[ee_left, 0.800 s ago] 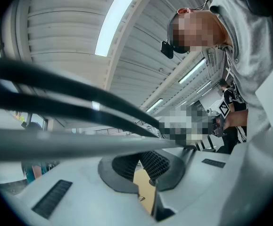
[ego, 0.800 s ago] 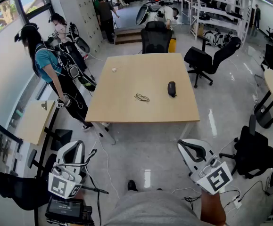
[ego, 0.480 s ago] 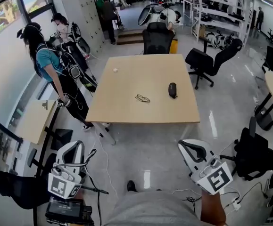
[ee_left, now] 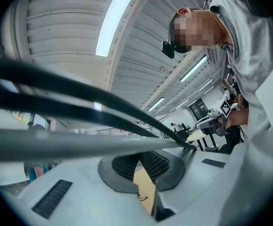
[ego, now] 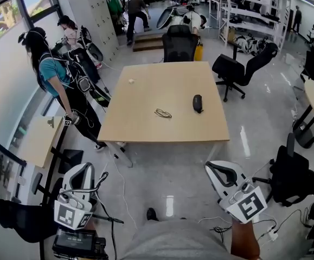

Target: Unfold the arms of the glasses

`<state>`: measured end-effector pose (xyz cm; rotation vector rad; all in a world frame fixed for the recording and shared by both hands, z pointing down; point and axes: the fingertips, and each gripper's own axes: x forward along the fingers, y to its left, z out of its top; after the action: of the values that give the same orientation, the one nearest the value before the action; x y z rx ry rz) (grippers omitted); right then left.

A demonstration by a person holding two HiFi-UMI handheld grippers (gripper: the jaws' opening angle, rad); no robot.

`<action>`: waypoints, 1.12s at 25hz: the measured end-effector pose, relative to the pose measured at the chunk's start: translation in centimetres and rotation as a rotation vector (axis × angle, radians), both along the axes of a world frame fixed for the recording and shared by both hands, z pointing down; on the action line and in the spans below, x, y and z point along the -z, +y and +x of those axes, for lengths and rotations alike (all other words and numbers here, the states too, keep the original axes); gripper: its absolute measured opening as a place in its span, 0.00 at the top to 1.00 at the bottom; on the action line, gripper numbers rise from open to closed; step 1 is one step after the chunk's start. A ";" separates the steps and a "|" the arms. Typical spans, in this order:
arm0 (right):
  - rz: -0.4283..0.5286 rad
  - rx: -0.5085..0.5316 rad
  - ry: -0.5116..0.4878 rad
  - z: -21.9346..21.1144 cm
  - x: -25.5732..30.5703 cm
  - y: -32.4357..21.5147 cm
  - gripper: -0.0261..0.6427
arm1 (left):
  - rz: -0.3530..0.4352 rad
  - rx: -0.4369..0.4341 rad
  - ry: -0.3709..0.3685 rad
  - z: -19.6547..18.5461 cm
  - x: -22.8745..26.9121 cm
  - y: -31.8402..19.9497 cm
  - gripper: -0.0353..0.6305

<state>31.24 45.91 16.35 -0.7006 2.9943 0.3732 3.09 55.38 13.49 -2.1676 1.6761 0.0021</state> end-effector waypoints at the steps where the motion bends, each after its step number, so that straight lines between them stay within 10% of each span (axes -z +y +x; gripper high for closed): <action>1: -0.011 0.002 0.006 0.1 -0.4 -0.1 0.95 | -0.002 -0.001 0.001 0.0 -0.2 -0.1 0.94; 13: -0.075 -0.016 0.036 -2.5 -2.0 -1.3 0.95 | -0.034 -0.031 0.001 -2.7 -1.8 -2.3 0.94; 28: -0.088 -0.083 0.086 -14.0 -2.8 -4.7 0.95 | -0.026 -0.086 0.065 -14.9 -3.8 -7.0 0.94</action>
<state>17.25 41.25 19.17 -0.8404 3.0865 0.2831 -11.83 48.41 17.27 -2.2801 1.6242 0.0758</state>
